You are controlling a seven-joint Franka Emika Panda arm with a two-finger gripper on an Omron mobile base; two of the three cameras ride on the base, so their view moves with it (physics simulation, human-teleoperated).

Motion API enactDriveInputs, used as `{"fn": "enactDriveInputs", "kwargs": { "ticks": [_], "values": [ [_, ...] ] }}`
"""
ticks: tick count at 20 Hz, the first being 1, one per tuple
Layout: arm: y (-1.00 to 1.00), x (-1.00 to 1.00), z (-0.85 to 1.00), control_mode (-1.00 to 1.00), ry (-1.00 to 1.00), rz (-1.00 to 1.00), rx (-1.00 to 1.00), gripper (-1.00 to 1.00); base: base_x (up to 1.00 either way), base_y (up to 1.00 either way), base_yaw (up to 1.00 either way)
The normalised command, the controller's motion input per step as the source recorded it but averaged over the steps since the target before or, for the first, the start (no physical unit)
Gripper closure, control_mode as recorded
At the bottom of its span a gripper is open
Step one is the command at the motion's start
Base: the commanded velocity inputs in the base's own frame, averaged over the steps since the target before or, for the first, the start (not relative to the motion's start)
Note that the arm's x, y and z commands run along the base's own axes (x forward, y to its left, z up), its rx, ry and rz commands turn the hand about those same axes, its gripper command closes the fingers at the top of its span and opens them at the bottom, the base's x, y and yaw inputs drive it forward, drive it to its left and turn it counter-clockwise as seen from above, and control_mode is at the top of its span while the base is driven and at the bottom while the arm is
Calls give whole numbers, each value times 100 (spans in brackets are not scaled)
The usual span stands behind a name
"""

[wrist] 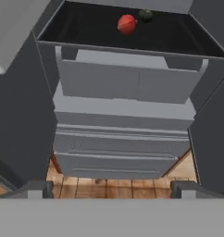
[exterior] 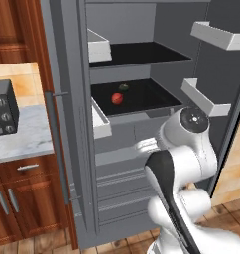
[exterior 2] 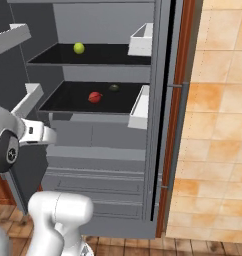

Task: Place the onion in the correct fridge rack based on whether it is a fruit or vegetable. Finally, close the fridge door.

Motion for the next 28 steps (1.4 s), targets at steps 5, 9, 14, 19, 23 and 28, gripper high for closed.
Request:
{"fn": "enactDriveInputs", "kwargs": {
  "ticks": [5,9,14,19,23,28],
  "values": [
    [92,-70,0,-100,-27,0,0,-100,0,0,0],
    [100,-50,0,-100,-33,0,0,-100,0,0,0],
    [100,-47,0,-100,-33,0,0,-100,0,0,0],
    [100,-1,-43,-100,-35,-11,2,-100,0,0,0],
    [85,33,-44,-100,-24,-21,1,-100,0,0,0],
    [48,58,-21,-100,-6,-27,0,-100,0,0,0]
  ]
}}
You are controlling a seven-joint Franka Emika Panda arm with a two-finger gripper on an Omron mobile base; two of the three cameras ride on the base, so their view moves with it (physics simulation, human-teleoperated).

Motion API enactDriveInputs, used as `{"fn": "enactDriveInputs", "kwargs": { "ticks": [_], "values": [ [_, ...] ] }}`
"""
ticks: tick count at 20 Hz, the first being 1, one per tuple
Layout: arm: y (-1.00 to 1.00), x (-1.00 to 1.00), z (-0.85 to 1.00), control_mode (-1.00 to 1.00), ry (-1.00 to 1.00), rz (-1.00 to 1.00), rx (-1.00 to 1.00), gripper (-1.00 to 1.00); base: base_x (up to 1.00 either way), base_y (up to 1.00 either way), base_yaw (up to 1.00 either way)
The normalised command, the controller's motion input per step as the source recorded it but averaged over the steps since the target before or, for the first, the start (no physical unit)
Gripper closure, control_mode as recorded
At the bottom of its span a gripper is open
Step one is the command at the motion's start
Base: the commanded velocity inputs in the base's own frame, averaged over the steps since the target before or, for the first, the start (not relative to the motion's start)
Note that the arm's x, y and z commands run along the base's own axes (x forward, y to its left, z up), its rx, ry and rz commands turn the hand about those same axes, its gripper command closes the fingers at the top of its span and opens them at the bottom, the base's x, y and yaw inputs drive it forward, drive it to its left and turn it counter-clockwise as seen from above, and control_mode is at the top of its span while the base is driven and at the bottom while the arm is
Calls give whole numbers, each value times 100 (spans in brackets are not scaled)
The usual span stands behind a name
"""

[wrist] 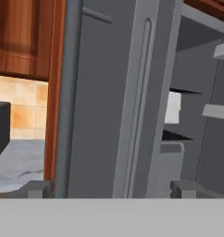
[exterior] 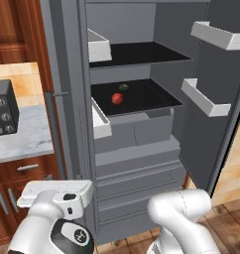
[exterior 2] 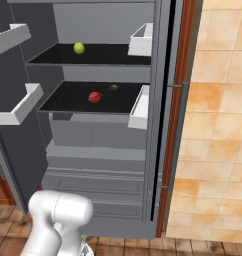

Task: Place the onion in the correct fridge rack based on whether it is a fruit or vegetable. Finally, close the fridge door.

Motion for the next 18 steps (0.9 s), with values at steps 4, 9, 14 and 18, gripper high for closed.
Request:
{"fn": "enactDriveInputs", "kwargs": {
  "ticks": [4,9,14,18],
  "values": [
    [37,45,-6,-100,0,-25,0,-100,0,0,0],
    [40,54,-11,-100,-2,-26,0,-100,0,0,0],
    [24,59,-11,-100,-2,-23,-2,-100,0,0,0],
    [22,64,-15,-100,-2,-22,-5,-100,0,0,0]
  ]
}}
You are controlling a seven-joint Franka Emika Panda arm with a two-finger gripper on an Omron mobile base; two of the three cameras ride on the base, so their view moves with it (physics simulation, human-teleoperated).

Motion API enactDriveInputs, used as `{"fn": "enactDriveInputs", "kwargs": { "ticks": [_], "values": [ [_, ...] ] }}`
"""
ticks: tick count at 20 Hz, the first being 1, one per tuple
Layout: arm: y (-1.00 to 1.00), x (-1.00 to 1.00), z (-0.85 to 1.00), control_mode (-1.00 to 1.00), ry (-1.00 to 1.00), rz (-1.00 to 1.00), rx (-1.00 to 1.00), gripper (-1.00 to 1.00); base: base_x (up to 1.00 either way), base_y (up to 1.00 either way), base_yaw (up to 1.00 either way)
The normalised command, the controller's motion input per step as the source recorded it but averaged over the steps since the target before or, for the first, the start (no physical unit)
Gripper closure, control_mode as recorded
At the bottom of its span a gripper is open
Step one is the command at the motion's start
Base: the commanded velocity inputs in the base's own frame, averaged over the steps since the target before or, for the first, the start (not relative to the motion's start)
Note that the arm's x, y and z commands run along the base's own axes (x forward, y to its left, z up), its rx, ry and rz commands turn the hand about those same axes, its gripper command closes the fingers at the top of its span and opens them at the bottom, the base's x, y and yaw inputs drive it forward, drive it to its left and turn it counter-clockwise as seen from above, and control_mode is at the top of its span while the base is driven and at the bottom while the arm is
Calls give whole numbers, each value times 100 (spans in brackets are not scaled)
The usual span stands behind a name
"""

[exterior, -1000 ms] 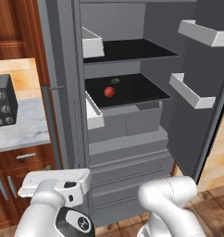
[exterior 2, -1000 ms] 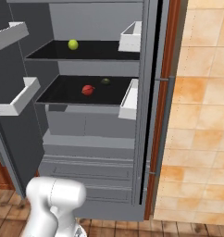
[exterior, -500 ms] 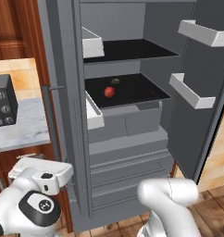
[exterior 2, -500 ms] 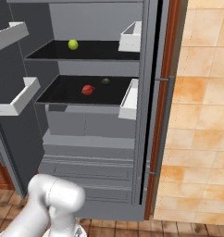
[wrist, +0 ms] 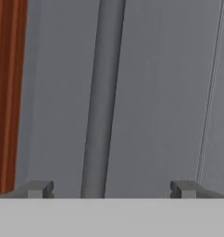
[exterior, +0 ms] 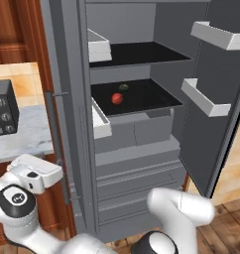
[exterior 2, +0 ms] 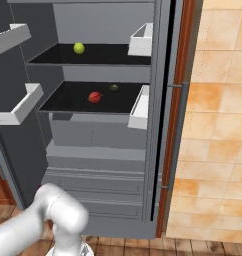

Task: Place the onion in the correct fridge rack based on whether it is a fruit or vegetable. Finally, close the fridge door.

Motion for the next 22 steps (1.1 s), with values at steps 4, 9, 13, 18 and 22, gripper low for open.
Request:
{"fn": "enactDriveInputs", "kwargs": {
  "ticks": [4,9,13,18,22],
  "values": [
    [29,62,-13,-100,-3,-23,-5,-100,0,0,0],
    [16,48,-7,-100,-2,-17,-3,-100,0,0,0],
    [-23,15,0,-100,-1,-1,0,-100,0,0,0],
    [-75,0,0,-100,-4,0,0,-100,0,0,0],
    [-87,0,0,-100,-4,0,0,-100,0,0,0]
  ]
}}
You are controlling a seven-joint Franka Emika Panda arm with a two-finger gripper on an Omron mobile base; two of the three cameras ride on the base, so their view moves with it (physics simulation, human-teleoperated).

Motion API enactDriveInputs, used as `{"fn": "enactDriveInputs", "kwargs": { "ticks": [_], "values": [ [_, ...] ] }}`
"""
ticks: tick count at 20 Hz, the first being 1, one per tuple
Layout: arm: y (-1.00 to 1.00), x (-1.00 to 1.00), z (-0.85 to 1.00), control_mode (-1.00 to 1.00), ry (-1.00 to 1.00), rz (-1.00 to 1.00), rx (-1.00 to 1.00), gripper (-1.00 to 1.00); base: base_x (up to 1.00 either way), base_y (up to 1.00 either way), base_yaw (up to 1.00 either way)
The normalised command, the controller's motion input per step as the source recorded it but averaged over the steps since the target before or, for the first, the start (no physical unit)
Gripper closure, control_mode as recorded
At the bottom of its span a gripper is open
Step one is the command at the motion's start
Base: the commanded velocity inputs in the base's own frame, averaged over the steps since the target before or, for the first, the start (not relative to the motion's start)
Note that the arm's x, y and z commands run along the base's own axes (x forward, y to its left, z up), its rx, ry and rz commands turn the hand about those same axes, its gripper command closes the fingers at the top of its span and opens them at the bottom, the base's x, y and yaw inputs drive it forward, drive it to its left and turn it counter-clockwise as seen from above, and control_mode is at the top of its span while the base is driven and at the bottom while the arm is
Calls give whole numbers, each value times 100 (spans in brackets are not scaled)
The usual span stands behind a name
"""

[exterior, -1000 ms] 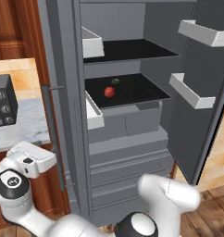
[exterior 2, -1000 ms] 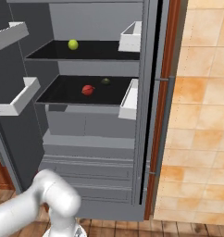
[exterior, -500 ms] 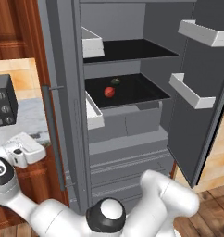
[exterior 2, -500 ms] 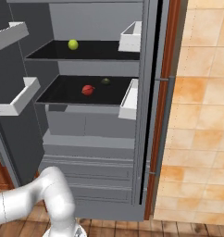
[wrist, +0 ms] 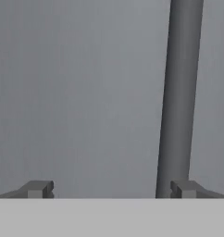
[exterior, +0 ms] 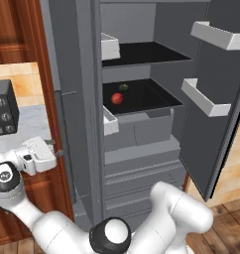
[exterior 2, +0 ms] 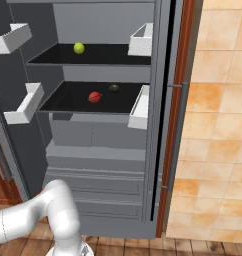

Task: Place the onion in the correct fridge rack based on whether it is a fruit or vegetable. Finally, close the fridge door.

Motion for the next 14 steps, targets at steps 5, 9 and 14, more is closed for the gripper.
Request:
{"fn": "enactDriveInputs", "kwargs": {
  "ticks": [5,9,14],
  "values": [
    [-87,13,0,-100,-2,0,0,-100,0,0,0],
    [-84,24,0,-100,0,0,0,-100,0,0,0],
    [-79,31,0,-100,-1,1,0,-100,0,0,0]
  ]
}}
